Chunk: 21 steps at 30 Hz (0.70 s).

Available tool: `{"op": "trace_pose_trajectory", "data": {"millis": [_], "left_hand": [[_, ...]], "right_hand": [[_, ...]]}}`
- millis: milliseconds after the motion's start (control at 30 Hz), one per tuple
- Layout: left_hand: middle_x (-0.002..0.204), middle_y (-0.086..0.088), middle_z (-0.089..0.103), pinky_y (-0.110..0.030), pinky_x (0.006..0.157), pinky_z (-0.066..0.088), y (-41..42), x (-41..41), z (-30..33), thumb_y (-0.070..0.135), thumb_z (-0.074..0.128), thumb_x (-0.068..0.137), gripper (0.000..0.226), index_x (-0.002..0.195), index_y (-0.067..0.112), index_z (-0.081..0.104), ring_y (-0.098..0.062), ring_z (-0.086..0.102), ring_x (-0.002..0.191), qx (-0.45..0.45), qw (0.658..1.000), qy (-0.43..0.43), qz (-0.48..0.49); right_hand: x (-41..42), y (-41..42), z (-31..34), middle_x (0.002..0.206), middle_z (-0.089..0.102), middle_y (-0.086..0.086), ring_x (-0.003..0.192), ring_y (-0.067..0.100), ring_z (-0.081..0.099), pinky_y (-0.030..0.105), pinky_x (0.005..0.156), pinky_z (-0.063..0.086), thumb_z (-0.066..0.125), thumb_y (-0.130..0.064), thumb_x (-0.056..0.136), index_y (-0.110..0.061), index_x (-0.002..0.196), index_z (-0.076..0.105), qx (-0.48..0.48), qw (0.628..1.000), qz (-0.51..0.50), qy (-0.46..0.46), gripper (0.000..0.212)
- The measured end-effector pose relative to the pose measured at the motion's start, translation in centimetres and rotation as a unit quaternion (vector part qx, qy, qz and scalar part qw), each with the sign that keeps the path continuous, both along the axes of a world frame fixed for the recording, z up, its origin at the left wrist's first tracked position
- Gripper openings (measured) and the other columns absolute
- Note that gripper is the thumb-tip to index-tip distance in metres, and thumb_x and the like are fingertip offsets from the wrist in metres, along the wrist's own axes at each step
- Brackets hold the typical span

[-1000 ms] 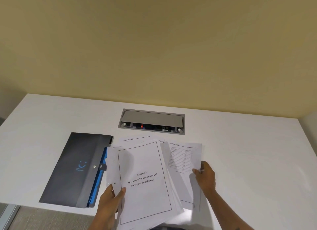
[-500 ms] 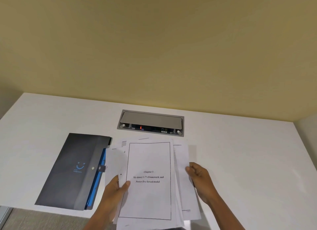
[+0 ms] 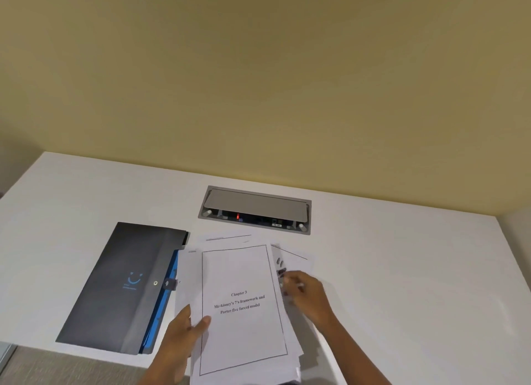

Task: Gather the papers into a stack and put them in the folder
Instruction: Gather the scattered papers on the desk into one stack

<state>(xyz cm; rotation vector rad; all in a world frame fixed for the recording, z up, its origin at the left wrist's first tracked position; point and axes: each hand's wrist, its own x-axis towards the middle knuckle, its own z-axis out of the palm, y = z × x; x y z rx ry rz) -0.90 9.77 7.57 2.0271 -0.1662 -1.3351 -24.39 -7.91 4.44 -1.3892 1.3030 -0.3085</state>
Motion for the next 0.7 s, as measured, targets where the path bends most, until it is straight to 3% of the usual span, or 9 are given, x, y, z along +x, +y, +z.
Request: {"op": "trace_pose_trajectory", "data": {"millis": [67,133,200,300,400,467,567,633,700], "left_hand": [[0.139,-0.009,0.058,-0.061,0.108,0.043,0.8,0.4,-0.7,0.021,0.065,0.095,0.044,0.135,0.017,0.049,-0.040,0.056,0.124,0.012,1.000,-0.027,0.008],[0.131,-0.012,0.066,-0.064,0.101,0.048,1.7,0.6,-1.3,0.019,0.068,0.092,0.041,0.130,0.019,0.054,-0.039,0.063,0.113,0.011,0.999,-0.022,0.034],[0.120,-0.011,0.068,-0.063,0.101,0.049,2.4,0.9,-1.4,0.015,0.069,0.091,0.041,0.129,0.020,0.056,-0.039,0.065,0.109,0.007,0.999,-0.022,0.046],[0.111,-0.009,0.068,-0.055,0.103,0.049,3.2,0.9,-0.8,0.011,0.066,0.093,0.045,0.136,0.019,0.054,-0.035,0.064,0.102,-0.006,0.997,-0.029,0.074],[0.125,-0.010,0.069,-0.057,0.105,0.047,3.9,1.1,-1.2,0.015,0.066,0.093,0.052,0.142,0.018,0.051,-0.036,0.064,0.111,0.004,0.995,-0.031,0.097],[0.126,-0.009,0.069,-0.059,0.105,0.047,4.2,1.3,-1.5,0.017,0.066,0.093,0.052,0.142,0.019,0.050,-0.037,0.064,0.113,-0.003,0.993,-0.020,0.112],[0.126,-0.010,0.068,-0.061,0.104,0.047,4.1,1.2,-1.4,0.018,0.065,0.094,0.049,0.140,0.020,0.050,-0.038,0.064,0.114,-0.007,0.991,-0.003,0.131],[0.123,-0.008,0.068,-0.060,0.103,0.048,4.1,1.3,-1.5,0.017,0.065,0.094,0.047,0.138,0.021,0.051,-0.037,0.064,0.113,-0.015,0.989,0.010,0.145],[0.125,-0.007,0.070,-0.059,0.101,0.050,4.1,1.4,-1.6,0.017,0.067,0.093,0.046,0.136,0.023,0.054,-0.034,0.067,0.110,-0.023,0.989,0.018,0.144]], "right_hand": [[-0.3,-1.9,-2.2,0.141,0.064,-0.001,0.126,0.016,0.064,0.043,0.100,0.055,0.075,-0.041,0.094,-0.048,0.136,0.059,-0.136,0.978,0.053,0.148,0.046],[-0.6,-3.6,-4.7,0.172,0.026,0.005,0.158,0.029,0.027,0.051,0.120,0.037,0.076,-0.064,0.083,-0.023,0.165,0.025,-0.152,0.947,0.119,0.256,0.105],[-0.7,-4.4,-6.6,0.177,-0.002,0.009,0.163,0.036,0.001,0.062,0.125,0.021,0.070,-0.084,0.070,-0.015,0.168,-0.001,-0.147,0.913,0.179,0.335,0.139],[-0.8,-4.2,-8.2,0.175,-0.016,0.010,0.162,0.038,-0.012,0.068,0.124,0.012,0.072,-0.080,0.071,-0.011,0.164,-0.018,-0.145,0.872,0.246,0.398,0.147],[-0.6,-3.4,-8.2,0.176,-0.010,0.010,0.162,0.036,-0.009,0.067,0.124,0.010,0.073,-0.073,0.077,-0.007,0.164,-0.015,-0.163,0.865,0.247,0.405,0.140],[-0.6,-2.7,-8.3,0.176,0.005,0.010,0.163,0.035,0.001,0.064,0.125,0.012,0.076,-0.067,0.078,-0.006,0.165,-0.005,-0.193,0.866,0.243,0.392,0.134],[-0.5,-1.4,-8.4,0.167,0.035,0.010,0.158,0.035,0.025,0.058,0.127,0.015,0.089,-0.050,0.074,-0.010,0.166,0.012,-0.221,0.896,0.194,0.331,0.126],[-0.5,-0.7,-8.2,0.148,0.056,0.009,0.143,0.034,0.046,0.053,0.122,0.033,0.094,-0.039,0.068,-0.013,0.165,0.020,-0.215,0.912,0.147,0.316,0.124],[-0.6,-0.1,-8.5,0.130,0.064,0.009,0.124,0.033,0.060,0.047,0.104,0.051,0.095,-0.029,0.067,-0.016,0.162,0.026,-0.189,0.932,0.081,0.299,0.119]]}}
